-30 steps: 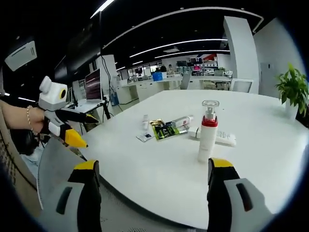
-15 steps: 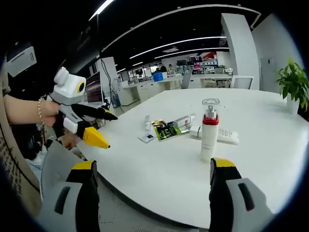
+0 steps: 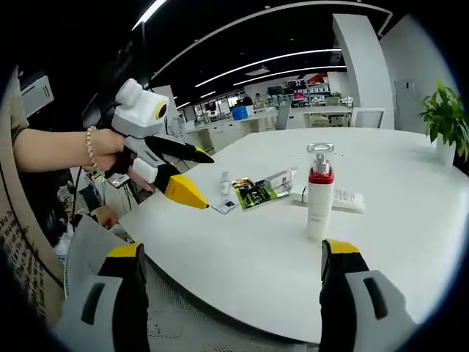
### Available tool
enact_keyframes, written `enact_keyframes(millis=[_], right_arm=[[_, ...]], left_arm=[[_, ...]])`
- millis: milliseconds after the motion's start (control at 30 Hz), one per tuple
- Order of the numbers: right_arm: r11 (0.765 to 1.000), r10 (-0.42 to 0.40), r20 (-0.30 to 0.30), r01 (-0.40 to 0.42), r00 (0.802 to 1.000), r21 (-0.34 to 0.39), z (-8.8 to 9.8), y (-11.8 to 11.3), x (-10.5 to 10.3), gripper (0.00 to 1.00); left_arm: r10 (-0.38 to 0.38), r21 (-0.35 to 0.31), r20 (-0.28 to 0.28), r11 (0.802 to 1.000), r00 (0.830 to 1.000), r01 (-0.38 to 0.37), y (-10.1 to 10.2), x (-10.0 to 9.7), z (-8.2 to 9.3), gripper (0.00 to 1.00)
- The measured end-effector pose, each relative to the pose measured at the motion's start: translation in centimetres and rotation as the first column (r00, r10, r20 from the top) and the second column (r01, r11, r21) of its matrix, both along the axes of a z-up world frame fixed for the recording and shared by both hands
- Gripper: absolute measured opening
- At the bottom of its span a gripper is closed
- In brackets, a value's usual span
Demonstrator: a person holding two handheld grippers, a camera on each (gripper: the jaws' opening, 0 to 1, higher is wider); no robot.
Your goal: Arrange the skincare products in the storage area until every visible bottle or jar stands upright without overlapping.
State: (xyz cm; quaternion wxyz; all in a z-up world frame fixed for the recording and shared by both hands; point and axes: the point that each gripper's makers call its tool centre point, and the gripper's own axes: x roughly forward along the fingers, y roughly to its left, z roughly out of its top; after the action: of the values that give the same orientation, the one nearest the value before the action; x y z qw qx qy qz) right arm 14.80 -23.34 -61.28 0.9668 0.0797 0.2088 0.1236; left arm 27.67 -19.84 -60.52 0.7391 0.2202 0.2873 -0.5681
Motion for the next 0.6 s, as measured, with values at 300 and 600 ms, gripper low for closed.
enact_keyframes(millis=[300, 600], right_arm=[[0.996, -0.057, -0.005, 0.057, 0.998, 0.064, 0.3, -0.8, 0.2, 0.99], [0.993, -0.081, -0.023, 0.082, 0.996, 0.081, 0.5, -1.3, -0.1, 0.97]], left_arm=[[-0.104, 0.057, 0.016, 0.993, 0.994, 0.103, -3.2, 2.0, -1.2, 0.97], [-0.214, 0.142, 0.039, 0.968, 0.976, 0.207, -6.1, 4.6, -3.2, 0.97]])
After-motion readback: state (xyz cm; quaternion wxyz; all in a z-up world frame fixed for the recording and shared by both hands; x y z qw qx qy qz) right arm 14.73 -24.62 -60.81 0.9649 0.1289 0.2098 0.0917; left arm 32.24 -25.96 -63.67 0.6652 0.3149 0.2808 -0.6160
